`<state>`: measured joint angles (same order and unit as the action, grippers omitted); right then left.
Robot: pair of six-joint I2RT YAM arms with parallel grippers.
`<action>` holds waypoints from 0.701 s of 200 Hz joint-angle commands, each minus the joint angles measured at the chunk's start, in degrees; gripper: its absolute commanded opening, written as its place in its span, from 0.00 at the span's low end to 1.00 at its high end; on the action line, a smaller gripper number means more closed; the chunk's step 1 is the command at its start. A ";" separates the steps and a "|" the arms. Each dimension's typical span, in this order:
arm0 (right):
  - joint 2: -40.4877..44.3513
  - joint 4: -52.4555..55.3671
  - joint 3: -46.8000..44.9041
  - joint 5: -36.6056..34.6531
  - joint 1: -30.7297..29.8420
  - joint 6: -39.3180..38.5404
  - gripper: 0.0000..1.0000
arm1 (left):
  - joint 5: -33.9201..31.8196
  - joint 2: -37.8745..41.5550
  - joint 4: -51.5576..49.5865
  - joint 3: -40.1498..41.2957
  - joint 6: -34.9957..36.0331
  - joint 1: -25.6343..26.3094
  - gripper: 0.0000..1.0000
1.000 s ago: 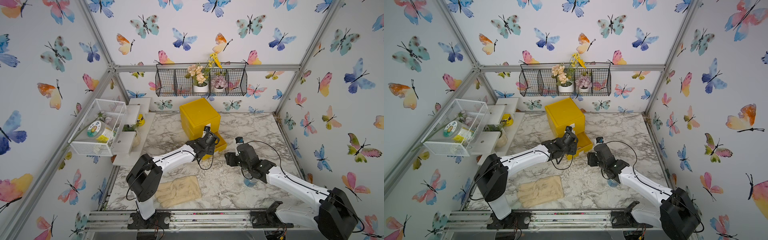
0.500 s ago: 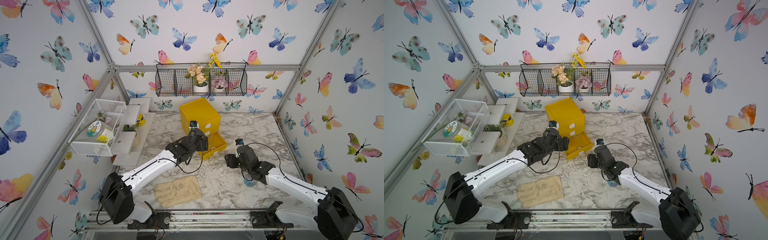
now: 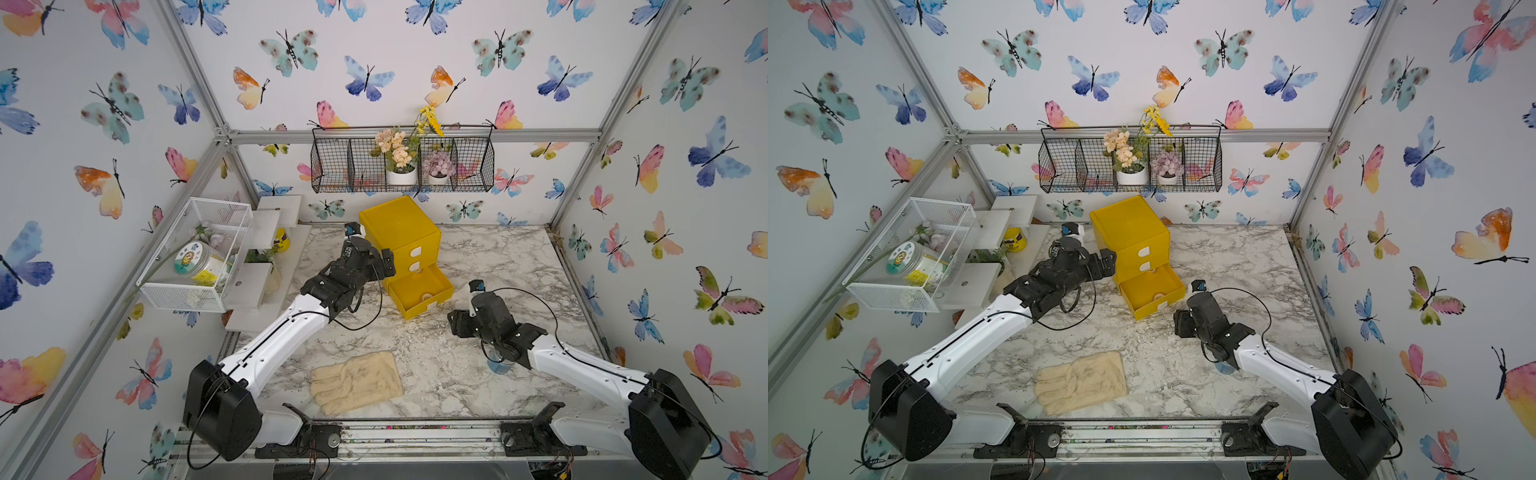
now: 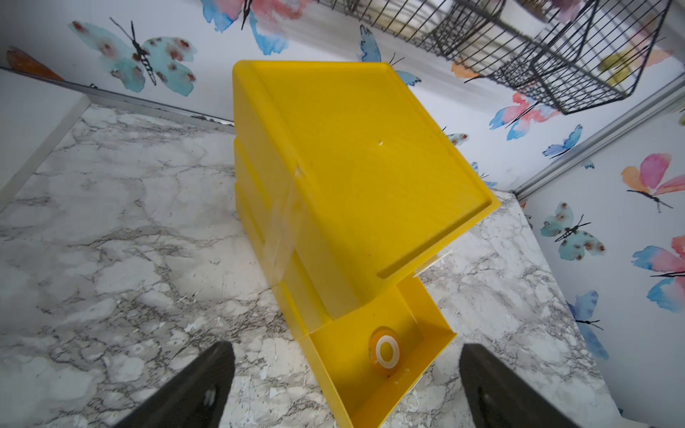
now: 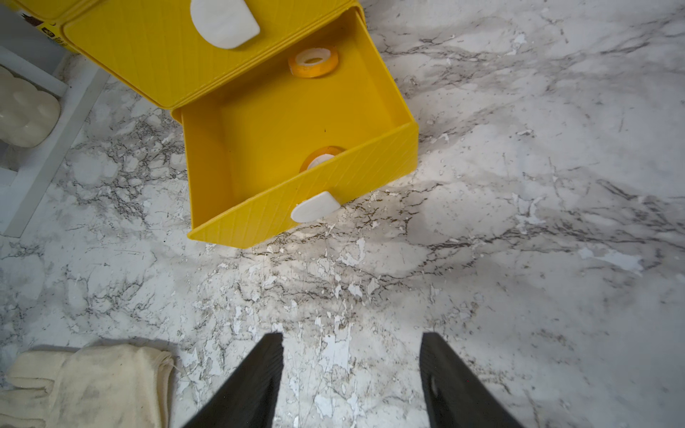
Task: Place the transparent tape into the drawer according to color
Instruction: Close the drawer in the storage box.
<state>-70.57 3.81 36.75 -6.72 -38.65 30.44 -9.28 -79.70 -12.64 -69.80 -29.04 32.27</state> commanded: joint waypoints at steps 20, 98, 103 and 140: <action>-2.42 -2.62 -0.63 2.78 0.07 0.40 0.64 | -0.15 -6.64 2.10 -4.83 1.82 -1.42 0.98; -11.41 -8.57 2.26 5.89 0.14 -0.32 0.60 | -3.27 -14.05 -0.78 -7.98 2.66 -2.90 0.93; -12.38 -9.06 2.71 5.76 0.16 -0.38 0.60 | -3.16 -14.21 -0.93 -7.98 2.67 -2.99 0.93; -20.60 -13.66 6.25 5.96 1.51 -0.47 0.58 | -2.28 -14.77 -1.83 -8.25 2.82 -3.02 0.92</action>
<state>-87.74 -5.17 40.18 -1.85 -38.24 30.37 -10.66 -93.36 -11.86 -77.25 -27.07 29.56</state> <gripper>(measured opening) 0.587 0.926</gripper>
